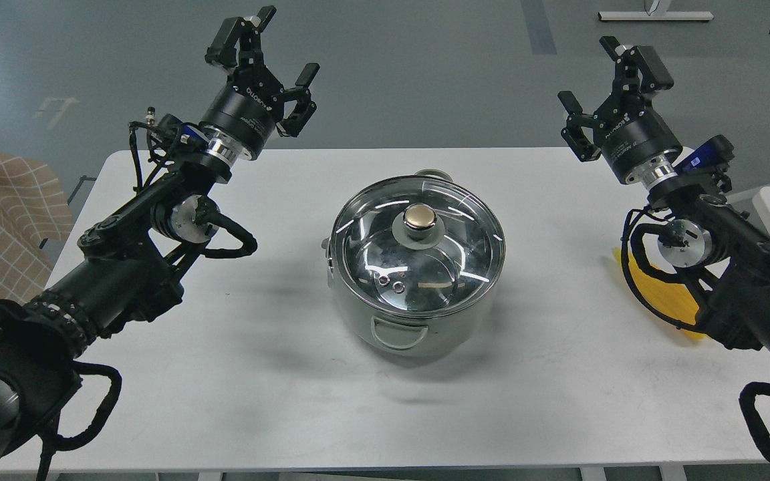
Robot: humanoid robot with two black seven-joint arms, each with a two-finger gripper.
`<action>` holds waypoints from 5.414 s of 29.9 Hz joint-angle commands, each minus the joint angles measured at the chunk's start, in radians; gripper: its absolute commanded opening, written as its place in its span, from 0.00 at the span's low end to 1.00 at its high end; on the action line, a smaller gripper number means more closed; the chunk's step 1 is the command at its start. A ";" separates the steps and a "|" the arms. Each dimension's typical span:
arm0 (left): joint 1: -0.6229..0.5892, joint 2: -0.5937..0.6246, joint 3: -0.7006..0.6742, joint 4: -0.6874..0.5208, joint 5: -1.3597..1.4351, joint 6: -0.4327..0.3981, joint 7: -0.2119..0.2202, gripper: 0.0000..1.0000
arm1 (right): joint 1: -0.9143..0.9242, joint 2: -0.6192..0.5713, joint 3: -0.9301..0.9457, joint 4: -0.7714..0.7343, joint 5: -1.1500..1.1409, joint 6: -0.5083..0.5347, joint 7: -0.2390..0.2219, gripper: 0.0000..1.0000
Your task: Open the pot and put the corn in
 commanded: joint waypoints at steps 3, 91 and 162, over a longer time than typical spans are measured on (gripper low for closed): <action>0.000 -0.001 -0.007 0.000 0.002 -0.003 0.000 0.98 | 0.020 0.002 -0.015 -0.022 -0.004 0.035 0.000 0.96; -0.012 0.148 0.188 -0.501 1.892 0.353 0.000 0.04 | -0.013 -0.095 -0.076 0.015 0.005 0.035 0.000 0.96; 0.474 0.441 0.220 -0.067 1.588 0.891 0.000 0.91 | -0.069 -0.107 -0.076 0.043 -0.004 0.035 0.000 0.97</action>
